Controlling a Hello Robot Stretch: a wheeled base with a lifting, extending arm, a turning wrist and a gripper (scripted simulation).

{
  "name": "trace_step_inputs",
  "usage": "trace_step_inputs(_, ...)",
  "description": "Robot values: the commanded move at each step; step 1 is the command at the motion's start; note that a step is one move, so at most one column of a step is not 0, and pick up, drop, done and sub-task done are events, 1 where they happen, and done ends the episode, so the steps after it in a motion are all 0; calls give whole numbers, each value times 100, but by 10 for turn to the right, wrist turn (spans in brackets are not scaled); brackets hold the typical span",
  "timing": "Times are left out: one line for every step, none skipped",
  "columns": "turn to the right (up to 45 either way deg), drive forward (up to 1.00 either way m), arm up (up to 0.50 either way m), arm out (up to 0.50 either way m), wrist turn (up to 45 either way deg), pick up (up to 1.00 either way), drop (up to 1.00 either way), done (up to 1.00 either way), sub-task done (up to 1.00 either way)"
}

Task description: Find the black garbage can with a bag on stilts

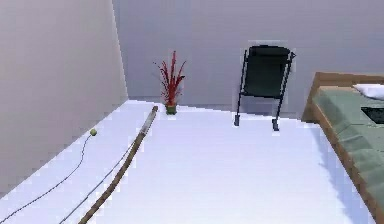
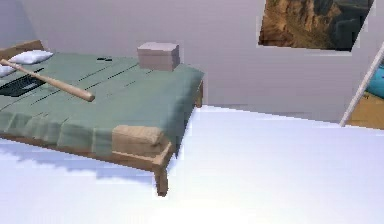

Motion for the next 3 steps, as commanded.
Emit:
trace_step_inputs(210, 0, 0, 0, 0, 0, 0, 0, 0)
trace_step_inputs(0, 100, 0, 0, 0, 0, 0, 0, 0)
trace_step_inputs(0, 45, 0, 0, 0, 0, 0, 0, 0)
